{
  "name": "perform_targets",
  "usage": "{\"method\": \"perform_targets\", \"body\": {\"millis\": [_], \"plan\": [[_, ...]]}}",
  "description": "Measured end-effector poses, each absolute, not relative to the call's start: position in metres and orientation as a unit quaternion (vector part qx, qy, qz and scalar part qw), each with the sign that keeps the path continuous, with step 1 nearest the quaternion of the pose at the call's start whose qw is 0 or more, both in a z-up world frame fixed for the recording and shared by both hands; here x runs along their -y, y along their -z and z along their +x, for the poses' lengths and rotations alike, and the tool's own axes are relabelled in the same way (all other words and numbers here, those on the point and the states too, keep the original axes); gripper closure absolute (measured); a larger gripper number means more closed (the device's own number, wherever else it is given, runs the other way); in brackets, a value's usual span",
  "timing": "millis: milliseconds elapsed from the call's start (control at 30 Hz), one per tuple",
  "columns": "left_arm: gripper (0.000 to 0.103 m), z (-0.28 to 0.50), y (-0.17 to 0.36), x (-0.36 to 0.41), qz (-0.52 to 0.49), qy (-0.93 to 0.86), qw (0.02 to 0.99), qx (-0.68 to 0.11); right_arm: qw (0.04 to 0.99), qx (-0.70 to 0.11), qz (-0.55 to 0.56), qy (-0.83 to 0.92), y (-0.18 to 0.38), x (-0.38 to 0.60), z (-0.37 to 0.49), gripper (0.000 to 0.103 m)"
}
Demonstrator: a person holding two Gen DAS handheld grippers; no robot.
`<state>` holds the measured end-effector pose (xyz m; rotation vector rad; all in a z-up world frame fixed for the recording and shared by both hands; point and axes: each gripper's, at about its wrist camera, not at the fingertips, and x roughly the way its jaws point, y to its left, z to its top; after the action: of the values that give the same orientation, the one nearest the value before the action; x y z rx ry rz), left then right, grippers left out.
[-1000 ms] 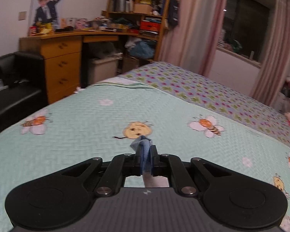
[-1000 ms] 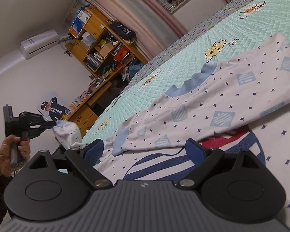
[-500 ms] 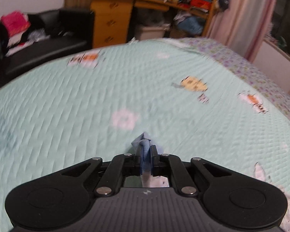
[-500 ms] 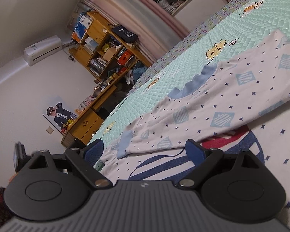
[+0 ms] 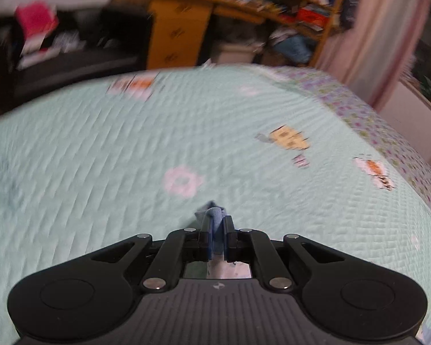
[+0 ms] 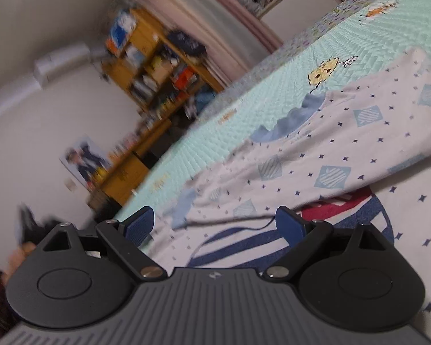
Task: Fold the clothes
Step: 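Lift and carry the sleeve by its cuff across the shirt with the left gripper, then lower the sleeve onto the shirt and open the left gripper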
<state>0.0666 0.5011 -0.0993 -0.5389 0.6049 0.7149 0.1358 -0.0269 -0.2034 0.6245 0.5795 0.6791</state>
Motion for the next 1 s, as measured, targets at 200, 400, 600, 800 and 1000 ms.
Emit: {"method": "perform_targets", "body": {"millis": [200,400,600,800,1000], "plan": [[0.097,0.091,0.056,-0.459,-0.179,-0.313,0.894,-0.266,0.798,-0.283,0.374,-0.378,0.188,0.049,0.104,0.011],[0.097,0.114,0.004,-0.415,-0.122,-0.301,0.919,-0.225,0.799,-0.266,0.384,-0.378,0.196,0.083,0.068,0.007],[0.097,0.14,-0.046,-0.311,-0.005,-0.227,0.956,-0.186,0.794,-0.231,0.417,-0.376,0.199,0.113,0.07,0.007],[0.095,0.145,-0.033,-0.149,0.105,-0.019,0.976,-0.189,0.787,-0.2,0.479,-0.333,0.208,0.159,0.073,0.007],[0.063,0.153,0.077,-0.058,0.116,0.159,0.91,-0.364,0.806,-0.152,0.528,-0.222,0.21,0.22,0.066,0.006]]}}
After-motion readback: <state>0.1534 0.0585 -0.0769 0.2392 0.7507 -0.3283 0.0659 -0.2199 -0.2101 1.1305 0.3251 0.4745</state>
